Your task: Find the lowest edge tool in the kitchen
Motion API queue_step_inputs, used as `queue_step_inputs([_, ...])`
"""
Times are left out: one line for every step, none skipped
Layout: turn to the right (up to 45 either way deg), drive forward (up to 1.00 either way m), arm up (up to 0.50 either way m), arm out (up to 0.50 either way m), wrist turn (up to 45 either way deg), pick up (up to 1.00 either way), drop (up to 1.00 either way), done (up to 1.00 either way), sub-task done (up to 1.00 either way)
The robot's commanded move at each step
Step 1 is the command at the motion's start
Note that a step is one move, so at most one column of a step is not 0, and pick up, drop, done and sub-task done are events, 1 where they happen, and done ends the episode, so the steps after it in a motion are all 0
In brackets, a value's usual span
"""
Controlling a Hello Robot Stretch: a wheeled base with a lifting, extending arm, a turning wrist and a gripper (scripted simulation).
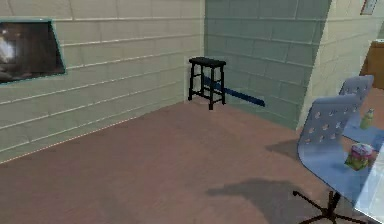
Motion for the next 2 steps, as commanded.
queue_step_inputs([0.0, 0.9, 0.0, 0.0, 0.0, 0.0, 0.0, 0.0, 0.0])
queue_step_inputs([42.0, 0.0, 0.0, 0.0, 0.0, 0.0, 0.0, 0.0, 0.0])
